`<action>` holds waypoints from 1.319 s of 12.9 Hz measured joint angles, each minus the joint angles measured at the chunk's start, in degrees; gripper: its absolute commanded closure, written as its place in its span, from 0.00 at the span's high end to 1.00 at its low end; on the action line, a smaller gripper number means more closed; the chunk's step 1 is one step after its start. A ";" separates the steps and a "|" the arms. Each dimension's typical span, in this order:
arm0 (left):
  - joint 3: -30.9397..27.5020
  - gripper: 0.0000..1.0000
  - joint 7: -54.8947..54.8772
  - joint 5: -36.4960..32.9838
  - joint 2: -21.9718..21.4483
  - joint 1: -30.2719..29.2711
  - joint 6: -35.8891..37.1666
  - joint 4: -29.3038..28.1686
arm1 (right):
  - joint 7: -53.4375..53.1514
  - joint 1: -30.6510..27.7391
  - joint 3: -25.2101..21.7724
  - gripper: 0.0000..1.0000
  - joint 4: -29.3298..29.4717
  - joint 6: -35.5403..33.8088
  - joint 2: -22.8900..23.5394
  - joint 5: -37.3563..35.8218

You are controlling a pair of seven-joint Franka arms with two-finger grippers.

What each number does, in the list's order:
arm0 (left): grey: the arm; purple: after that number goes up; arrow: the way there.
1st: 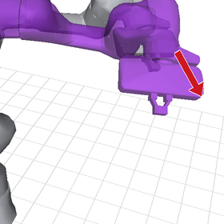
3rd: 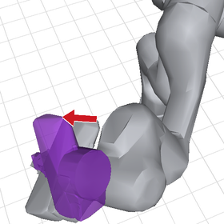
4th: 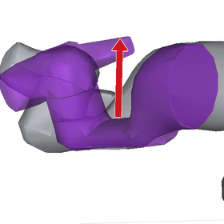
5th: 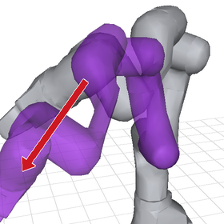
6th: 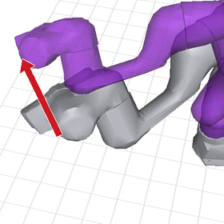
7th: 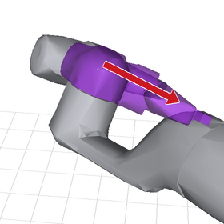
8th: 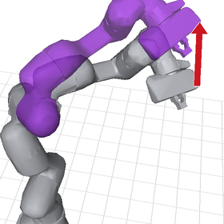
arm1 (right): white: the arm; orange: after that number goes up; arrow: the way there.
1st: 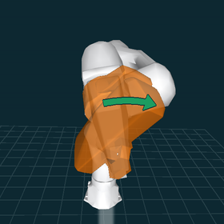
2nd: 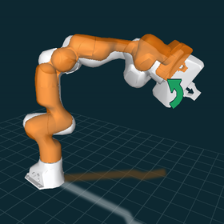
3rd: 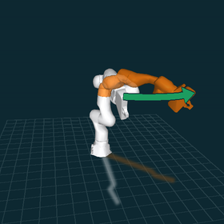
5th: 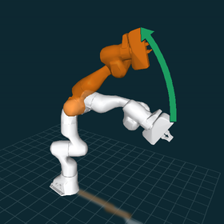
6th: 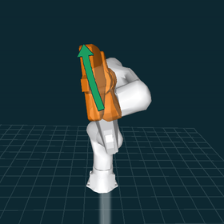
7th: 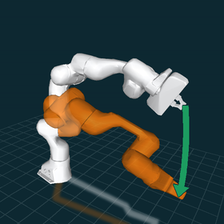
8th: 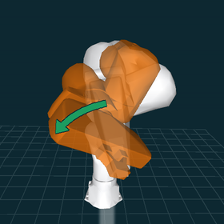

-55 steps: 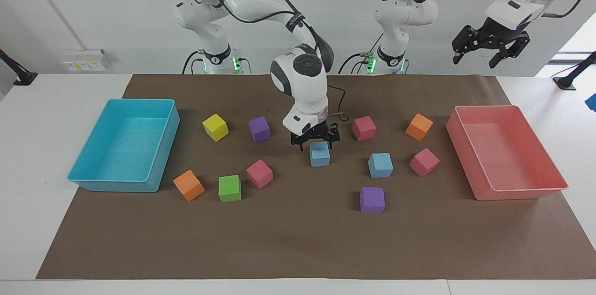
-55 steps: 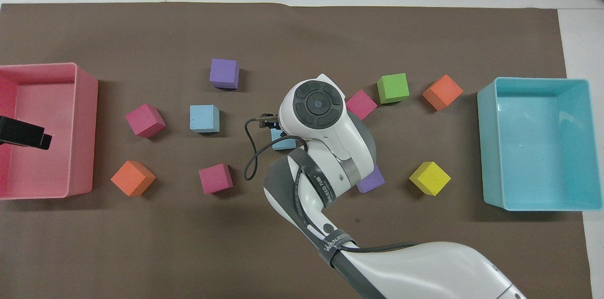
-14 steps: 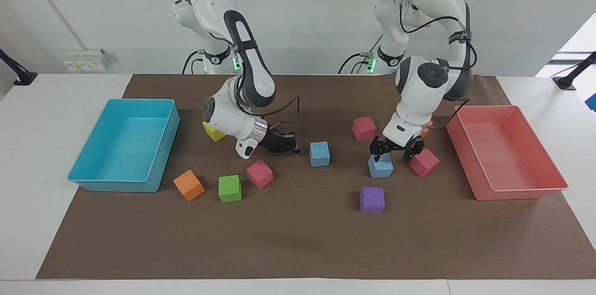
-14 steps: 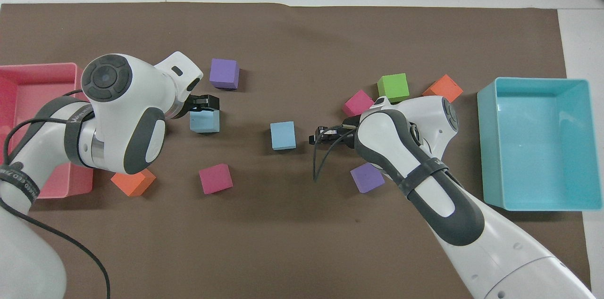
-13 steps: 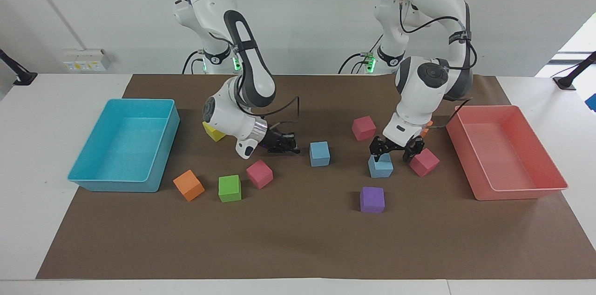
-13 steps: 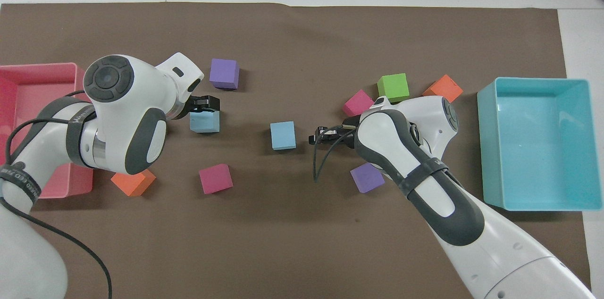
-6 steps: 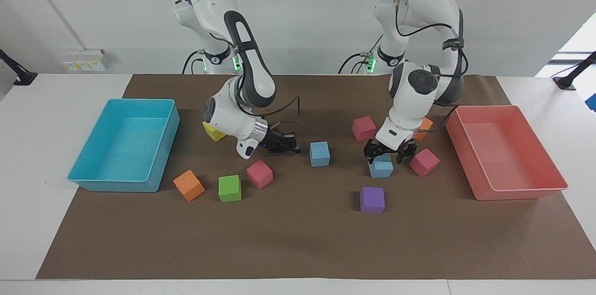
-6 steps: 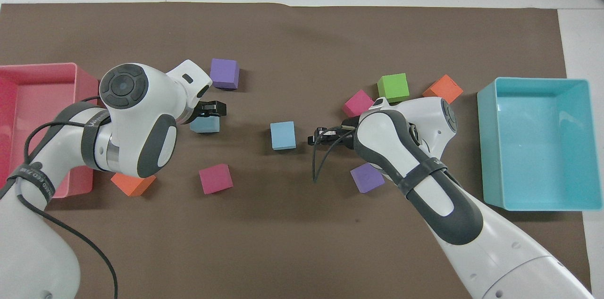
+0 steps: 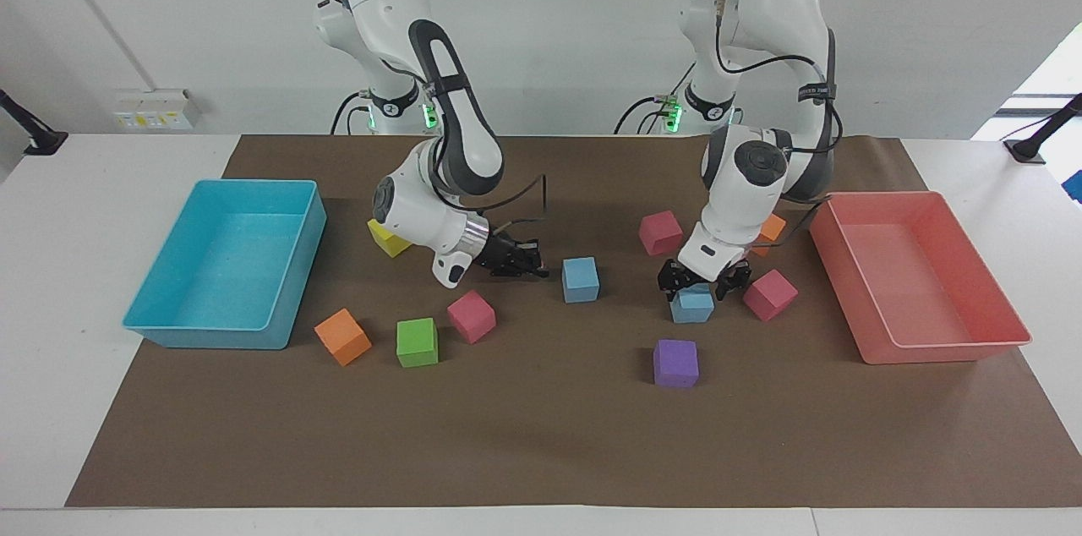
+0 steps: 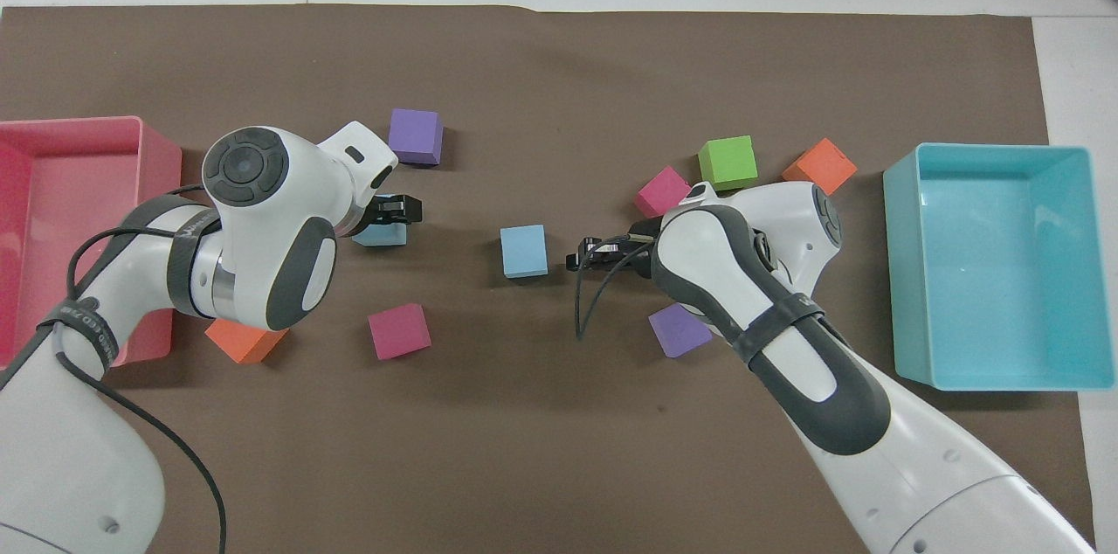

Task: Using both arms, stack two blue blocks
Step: 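Grasp the second light blue cube with the left gripper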

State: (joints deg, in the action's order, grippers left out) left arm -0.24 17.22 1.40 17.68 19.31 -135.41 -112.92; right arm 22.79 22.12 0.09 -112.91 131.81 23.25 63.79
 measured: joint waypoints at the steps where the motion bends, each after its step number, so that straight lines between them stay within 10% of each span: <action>1: 0.04 1.00 0.55 0.00 0.42 0.29 -0.79 -0.07 | 0.00 0.00 0.00 0.00 -0.10 0.00 0.01 0.03; 10: -0.18 0.98 1.42 0.00 1.07 0.95 -1.32 -0.15 | 0.57 -0.18 -0.19 0.00 -0.66 0.00 0.01 2.73; 15: -0.37 0.16 1.50 -0.01 1.07 0.96 -1.32 -0.24 | 0.58 -0.22 -0.20 0.00 -0.76 0.00 0.01 2.73; 17: -0.60 0.02 1.51 -0.01 1.02 0.95 -1.32 -0.18 | 0.58 -0.23 -0.20 0.00 -0.77 0.00 0.01 2.73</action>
State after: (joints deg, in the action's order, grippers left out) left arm -0.83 18.73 1.39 18.70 20.27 -136.73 -113.10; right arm 23.37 21.89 -0.11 -113.68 131.82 23.26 66.53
